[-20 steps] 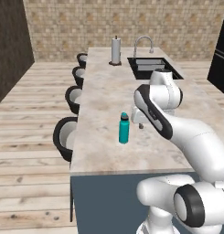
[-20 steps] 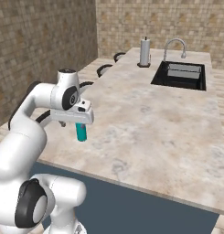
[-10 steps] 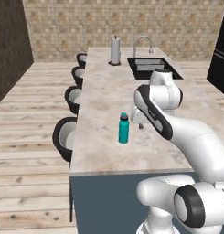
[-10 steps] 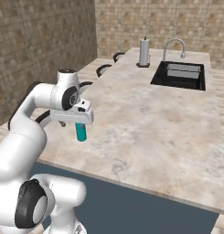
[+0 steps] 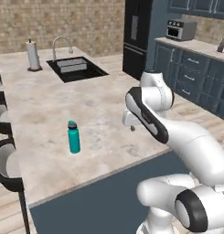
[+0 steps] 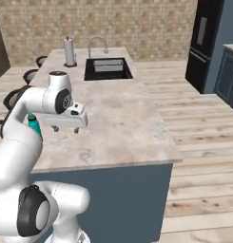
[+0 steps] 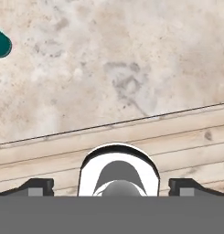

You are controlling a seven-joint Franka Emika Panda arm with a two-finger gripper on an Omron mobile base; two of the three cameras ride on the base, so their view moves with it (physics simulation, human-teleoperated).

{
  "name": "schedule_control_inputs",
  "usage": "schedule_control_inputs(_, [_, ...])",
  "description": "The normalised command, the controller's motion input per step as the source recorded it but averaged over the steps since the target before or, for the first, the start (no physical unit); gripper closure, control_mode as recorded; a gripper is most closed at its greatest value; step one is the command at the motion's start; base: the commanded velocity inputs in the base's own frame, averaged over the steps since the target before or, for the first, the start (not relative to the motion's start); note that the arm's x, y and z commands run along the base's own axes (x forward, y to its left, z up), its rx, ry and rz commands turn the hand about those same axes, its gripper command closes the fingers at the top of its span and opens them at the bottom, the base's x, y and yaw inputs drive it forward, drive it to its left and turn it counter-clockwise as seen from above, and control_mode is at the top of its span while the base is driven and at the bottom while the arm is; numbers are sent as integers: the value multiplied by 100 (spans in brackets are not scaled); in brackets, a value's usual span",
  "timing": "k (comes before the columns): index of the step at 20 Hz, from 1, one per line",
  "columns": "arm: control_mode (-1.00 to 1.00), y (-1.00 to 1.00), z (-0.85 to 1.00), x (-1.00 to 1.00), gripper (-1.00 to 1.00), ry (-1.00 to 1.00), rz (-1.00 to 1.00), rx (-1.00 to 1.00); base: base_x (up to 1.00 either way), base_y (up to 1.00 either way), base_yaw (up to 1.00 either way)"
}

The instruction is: Move the drinks to the dining counter.

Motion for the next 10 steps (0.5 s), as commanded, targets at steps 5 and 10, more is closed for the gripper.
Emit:
schedule_control_inputs(5, [100,0,0,0,-100,0,0,0,5,-64,-60])
schedule_control_inputs(10, [100,0,0,0,-100,0,0,0,23,-100,-45])
